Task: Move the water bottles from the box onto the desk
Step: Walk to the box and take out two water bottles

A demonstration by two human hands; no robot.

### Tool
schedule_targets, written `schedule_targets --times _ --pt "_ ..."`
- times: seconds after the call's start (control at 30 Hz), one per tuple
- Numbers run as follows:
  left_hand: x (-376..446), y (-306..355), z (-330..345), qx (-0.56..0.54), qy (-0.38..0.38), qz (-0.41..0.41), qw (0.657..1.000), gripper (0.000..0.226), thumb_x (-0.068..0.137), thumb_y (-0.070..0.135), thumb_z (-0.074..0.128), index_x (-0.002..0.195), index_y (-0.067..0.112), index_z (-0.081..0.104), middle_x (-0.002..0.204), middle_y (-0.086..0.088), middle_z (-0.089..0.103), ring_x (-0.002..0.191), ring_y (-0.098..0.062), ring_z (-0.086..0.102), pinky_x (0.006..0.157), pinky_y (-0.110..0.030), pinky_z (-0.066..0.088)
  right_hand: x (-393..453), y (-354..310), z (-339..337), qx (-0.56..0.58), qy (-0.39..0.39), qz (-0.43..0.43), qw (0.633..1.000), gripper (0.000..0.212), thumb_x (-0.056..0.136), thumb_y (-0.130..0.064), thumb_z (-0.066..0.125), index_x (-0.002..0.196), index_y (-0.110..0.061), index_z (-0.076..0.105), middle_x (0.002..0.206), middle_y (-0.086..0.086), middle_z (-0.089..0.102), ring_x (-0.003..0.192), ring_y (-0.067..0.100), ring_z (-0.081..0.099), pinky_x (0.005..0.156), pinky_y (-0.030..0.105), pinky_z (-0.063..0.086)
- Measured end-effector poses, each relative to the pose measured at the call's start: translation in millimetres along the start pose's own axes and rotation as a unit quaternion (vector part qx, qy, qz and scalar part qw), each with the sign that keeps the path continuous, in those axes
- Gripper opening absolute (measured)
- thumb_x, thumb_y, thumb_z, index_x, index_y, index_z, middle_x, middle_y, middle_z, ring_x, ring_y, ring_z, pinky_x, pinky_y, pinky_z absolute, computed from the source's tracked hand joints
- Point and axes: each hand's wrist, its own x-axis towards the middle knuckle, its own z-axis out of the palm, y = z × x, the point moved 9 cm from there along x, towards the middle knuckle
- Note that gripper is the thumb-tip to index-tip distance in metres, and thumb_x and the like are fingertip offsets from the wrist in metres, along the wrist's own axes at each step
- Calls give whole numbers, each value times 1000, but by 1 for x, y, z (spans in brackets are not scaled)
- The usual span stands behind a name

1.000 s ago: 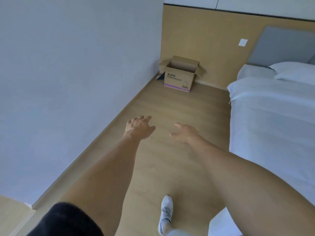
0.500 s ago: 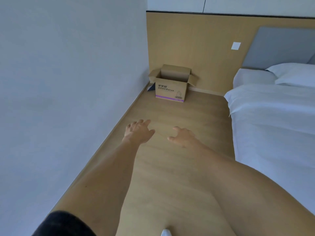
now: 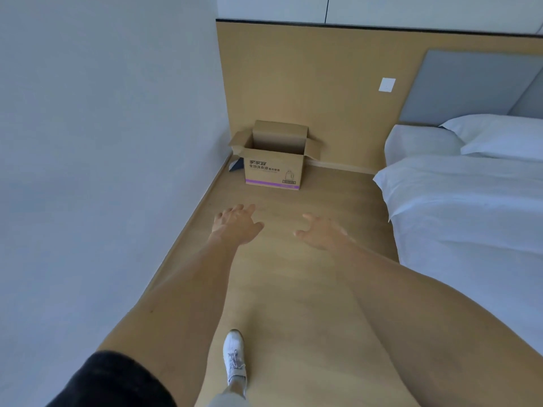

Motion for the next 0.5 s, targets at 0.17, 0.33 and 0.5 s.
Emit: schedule_targets --times 0.17,0.33,0.5 --pt "116 -19 -32 -19 5 33 999 55 98 47 44 149 28 38 149 -5 45 134 -30 44 109 -46 34 98 -26 -35 -3 2 32 999 74 91 -67 48 156 -39 24 160 0 33 145 28 34 114 44 35" --pt "219 -41 -70 -21 2 63 998 52 96 37 47 146 26 40 143 -7 50 128 -31 48 105 -47 38 193 -75 -75 -8 10 48 999 75 91 -64 49 155 -36 24 157 6 37 141 32 40 112 46 37" --pt "309 -54 -93 -10 -12 72 997 51 97 34 45 147 23 41 144 -7 49 130 -33 47 108 -49 38 267 -109 -108 -5 25 48 999 69 92 -61 49 153 -34 29 148 6 46 134 31 45 105 45 40"
